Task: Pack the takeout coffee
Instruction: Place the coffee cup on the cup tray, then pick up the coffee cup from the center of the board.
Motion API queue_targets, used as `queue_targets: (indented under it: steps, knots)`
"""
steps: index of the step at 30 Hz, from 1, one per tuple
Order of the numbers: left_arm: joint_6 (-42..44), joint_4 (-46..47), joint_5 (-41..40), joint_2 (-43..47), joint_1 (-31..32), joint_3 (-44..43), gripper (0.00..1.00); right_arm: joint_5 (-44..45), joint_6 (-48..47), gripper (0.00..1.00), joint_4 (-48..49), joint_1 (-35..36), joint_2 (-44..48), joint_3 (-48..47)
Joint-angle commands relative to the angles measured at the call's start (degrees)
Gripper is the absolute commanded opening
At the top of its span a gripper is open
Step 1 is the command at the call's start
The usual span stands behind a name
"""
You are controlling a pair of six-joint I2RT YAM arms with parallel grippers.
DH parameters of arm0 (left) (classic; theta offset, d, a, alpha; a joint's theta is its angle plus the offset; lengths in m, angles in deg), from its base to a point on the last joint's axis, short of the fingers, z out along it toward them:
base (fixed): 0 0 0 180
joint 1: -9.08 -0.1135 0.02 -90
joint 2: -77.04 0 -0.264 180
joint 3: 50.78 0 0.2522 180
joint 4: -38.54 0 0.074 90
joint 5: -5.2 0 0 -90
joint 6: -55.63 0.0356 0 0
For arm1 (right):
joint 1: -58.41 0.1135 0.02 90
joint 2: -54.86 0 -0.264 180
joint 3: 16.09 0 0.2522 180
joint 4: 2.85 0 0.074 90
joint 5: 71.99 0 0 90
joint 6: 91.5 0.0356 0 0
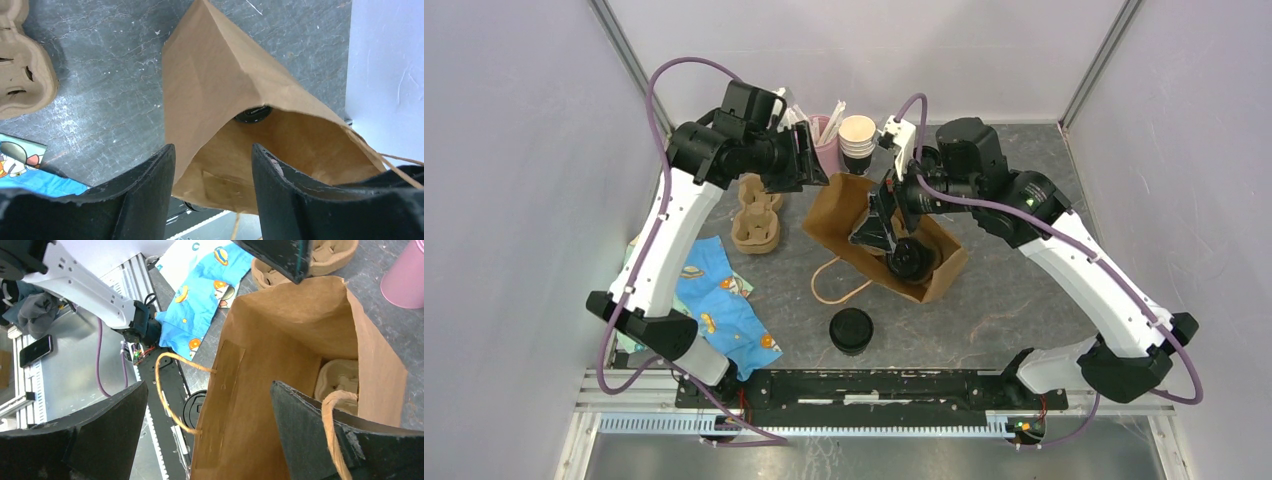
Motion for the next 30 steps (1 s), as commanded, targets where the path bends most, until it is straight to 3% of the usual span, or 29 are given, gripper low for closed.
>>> queue_targets:
  steps: [1, 9, 19, 30]
  knots:
    - [-1.0, 2.0, 1.4, 1.8, -0.3, 2.5, 0.64, 5.2, 3.5, 0.98, 1.1, -0.4, -0.5, -0.3]
    - [1.9, 6.6, 6.0, 0.9, -0.3, 4.3, 0.73, 5.0, 5.8, 0.98, -2.2, -2.3, -4.1, -2.9]
    - [1.7, 10.1, 10.1, -4.2, -0.1, 3.4, 0.62, -1.9, 15.4, 0.98, -1.8, -6.9, -4.3, -1.1]
    - [1.5, 11.8, 7.9, -11.2, 0.6, -4.8, 0.62, -16.0, 30.6, 0.98, 0.4, -14.7, -5.1, 2.1]
